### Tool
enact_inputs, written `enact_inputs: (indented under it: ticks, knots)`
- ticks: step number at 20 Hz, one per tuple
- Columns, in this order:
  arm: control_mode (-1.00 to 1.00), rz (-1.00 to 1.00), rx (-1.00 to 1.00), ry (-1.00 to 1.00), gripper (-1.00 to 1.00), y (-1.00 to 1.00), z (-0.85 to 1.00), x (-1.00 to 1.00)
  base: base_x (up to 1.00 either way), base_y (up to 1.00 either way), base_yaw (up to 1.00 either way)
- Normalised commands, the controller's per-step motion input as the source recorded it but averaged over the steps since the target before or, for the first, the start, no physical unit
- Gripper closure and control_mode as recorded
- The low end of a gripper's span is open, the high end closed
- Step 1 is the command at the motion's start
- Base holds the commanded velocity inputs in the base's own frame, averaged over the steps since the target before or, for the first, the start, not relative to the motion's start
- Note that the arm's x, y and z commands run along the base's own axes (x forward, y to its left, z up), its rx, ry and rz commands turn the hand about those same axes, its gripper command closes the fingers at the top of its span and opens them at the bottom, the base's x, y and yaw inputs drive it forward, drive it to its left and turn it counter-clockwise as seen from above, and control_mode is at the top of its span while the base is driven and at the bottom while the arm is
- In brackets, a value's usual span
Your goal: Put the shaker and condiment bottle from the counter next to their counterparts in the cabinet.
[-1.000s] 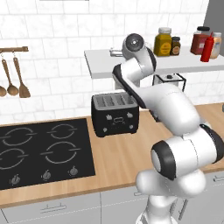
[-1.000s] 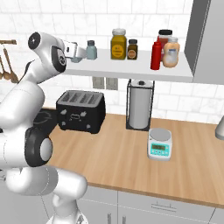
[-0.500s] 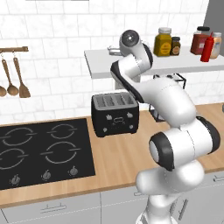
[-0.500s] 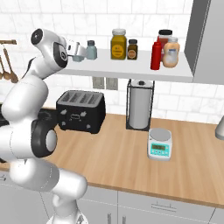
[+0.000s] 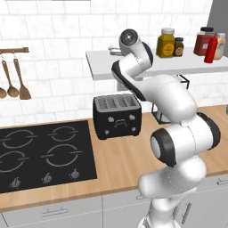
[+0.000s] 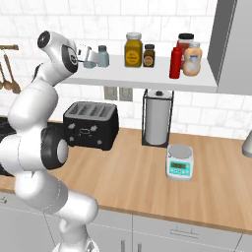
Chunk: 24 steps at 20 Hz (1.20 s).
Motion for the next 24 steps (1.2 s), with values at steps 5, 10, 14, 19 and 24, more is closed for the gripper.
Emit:
enact_inputs:
  ticks: [5, 10, 14, 19, 24]
  knots:
    - [-1.0, -0.03, 0.03, 0.0, -1.0, -0.03, -0.36, 0.01, 0.0, 0.0, 0.0]
    - [-1.0, -0.02, 0.03, -0.03, -1.0, 0.0, -0.27, -0.13, 0.0, 0.0, 0.0]
    - [-1.0, 0.0, 0.02, -0.15, -1.0, 0.0, -0.02, -0.64, 0.0, 0.0, 0.0]
    - [-1.0, 0.0, 0.04, -0.15, -1.0, 0.0, 0.0, -0.89, 0.0, 0.0, 0.0]
    - [-1.0, 0.0, 0.04, -0.19, -1.0, 0.0, 0.0, -0.96, 0.0, 0.0, 0.0]
